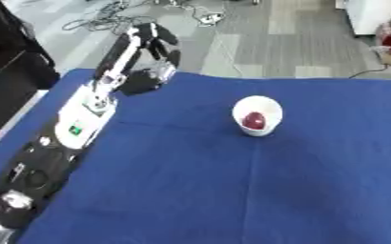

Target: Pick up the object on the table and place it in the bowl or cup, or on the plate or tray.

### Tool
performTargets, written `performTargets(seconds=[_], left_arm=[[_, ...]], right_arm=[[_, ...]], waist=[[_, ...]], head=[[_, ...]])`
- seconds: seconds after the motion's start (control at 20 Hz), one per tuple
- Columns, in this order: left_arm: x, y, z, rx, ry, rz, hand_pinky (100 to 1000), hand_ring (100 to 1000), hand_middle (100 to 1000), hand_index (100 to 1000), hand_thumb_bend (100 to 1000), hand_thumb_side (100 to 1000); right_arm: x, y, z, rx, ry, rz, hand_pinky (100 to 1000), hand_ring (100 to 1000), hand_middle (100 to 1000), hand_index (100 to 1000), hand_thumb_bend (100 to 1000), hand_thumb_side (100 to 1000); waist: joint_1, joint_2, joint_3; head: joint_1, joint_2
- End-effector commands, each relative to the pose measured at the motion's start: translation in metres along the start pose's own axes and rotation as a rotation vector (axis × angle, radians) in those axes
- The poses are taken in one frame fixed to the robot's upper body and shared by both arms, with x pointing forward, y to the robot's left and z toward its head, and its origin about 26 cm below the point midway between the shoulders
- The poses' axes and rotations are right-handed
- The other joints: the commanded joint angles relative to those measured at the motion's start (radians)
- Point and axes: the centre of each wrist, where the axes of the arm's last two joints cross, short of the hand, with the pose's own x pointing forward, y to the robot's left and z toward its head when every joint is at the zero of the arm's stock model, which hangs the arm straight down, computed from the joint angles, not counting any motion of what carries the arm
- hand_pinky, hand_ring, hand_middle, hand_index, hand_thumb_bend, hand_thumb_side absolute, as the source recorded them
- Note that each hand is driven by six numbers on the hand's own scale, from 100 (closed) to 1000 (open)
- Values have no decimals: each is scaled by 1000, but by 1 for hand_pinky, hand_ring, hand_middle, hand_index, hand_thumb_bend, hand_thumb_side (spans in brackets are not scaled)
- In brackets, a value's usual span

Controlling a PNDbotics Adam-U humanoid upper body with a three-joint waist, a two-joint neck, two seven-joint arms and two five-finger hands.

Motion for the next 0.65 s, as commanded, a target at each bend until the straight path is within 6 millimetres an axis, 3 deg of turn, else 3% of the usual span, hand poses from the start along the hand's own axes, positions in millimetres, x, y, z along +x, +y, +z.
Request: performTargets(seconds=[0.05,0.35,0.5,0.65], left_arm=[[15,8,12,77,-17,67,456,525,639,694,100,670],[35,-7,49,159,11,364,450,515,631,702,109,692],[44,-15,57,188,16,509,450,514,629,704,144,674],[48,-22,61,195,22,592,450,514,629,704,140,711]], right_arm=[[3,-4,-5,-11,-25,12,476,703,735,798,100,1000],[5,-5,-7,-25,-39,13,478,703,735,797,100,1000],[6,-4,-9,-28,-45,12,478,703,735,797,100,1000],[6,-3,-10,-28,-47,8,478,703,736,797,100,1000]], waist=[[-9,-20,5],[-21,-22,-2],[-21,-18,-8],[-20,-15,-14]], head=[[-14,-6],[-20,-23],[-30,-27],[-43,-28]])
